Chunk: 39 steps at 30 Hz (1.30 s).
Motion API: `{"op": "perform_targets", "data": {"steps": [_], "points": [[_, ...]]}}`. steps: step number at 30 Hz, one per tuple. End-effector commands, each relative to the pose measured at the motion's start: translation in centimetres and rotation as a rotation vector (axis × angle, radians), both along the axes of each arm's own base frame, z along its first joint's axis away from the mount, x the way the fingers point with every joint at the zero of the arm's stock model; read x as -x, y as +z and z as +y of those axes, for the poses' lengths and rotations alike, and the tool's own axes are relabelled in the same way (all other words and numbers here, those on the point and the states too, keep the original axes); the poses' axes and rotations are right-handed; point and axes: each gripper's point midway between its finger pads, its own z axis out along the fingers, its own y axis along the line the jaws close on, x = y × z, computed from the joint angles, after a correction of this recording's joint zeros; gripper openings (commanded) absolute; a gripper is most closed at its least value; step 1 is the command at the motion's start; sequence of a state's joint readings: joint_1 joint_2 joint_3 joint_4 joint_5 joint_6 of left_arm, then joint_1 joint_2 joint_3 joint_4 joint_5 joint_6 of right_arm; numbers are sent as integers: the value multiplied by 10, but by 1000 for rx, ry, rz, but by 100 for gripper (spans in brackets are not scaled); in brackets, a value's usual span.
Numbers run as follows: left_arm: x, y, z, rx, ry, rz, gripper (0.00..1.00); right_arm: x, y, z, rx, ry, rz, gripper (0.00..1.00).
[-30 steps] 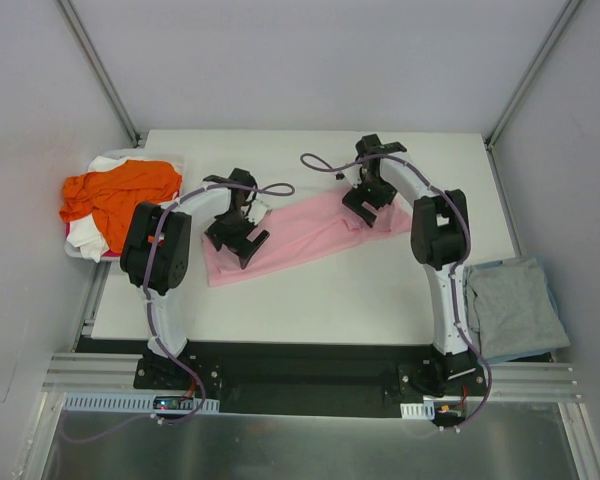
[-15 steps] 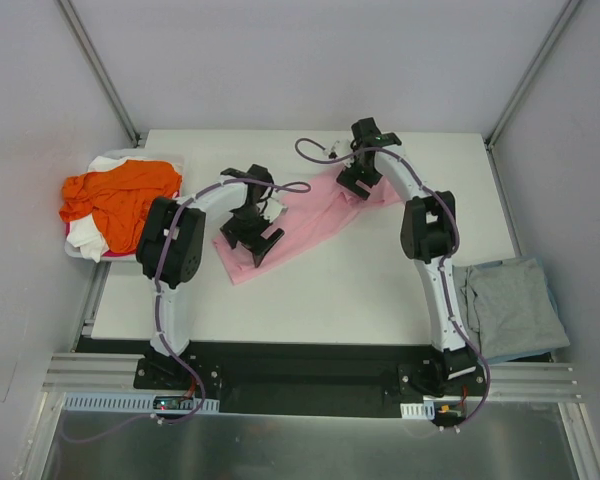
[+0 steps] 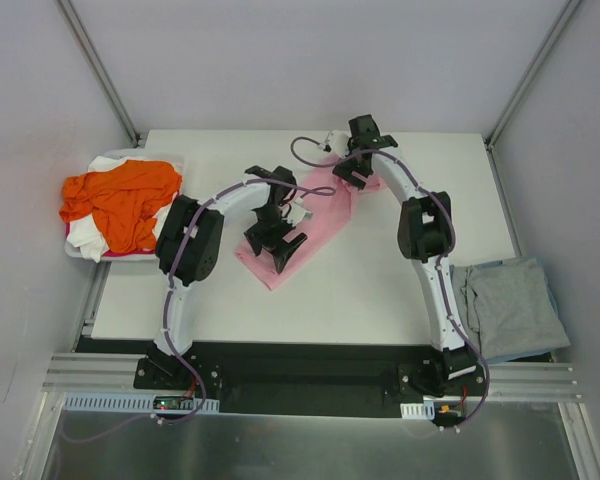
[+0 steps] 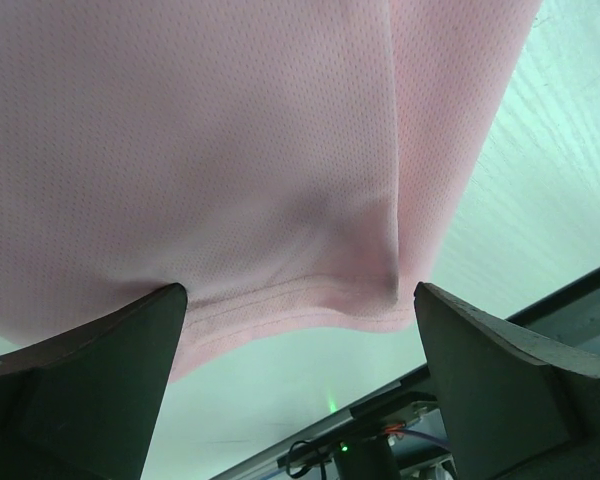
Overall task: Fold and stack the t-shirts
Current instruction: Fold the tshirt
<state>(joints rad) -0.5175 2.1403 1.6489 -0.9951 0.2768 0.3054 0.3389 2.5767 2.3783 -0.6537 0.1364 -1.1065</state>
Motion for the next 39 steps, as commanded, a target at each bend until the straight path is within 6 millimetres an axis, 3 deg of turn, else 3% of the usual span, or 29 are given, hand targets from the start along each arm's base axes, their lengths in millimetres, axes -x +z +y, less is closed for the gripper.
{"op": "perform_targets", "data": {"steps": [1, 16, 24, 39], "points": [[16, 2, -14, 42, -14, 88, 99, 8, -29, 20, -28, 91, 56, 96], [61, 14, -86, 112, -236, 127, 99, 2, -22, 40, 7, 216, 1, 96], [92, 9, -80, 99, -270, 192, 99, 1, -25, 39, 39, 255, -12, 96], [128, -7, -77, 64, -314, 262, 99, -1, -28, 44, 37, 286, -19, 97]]}}
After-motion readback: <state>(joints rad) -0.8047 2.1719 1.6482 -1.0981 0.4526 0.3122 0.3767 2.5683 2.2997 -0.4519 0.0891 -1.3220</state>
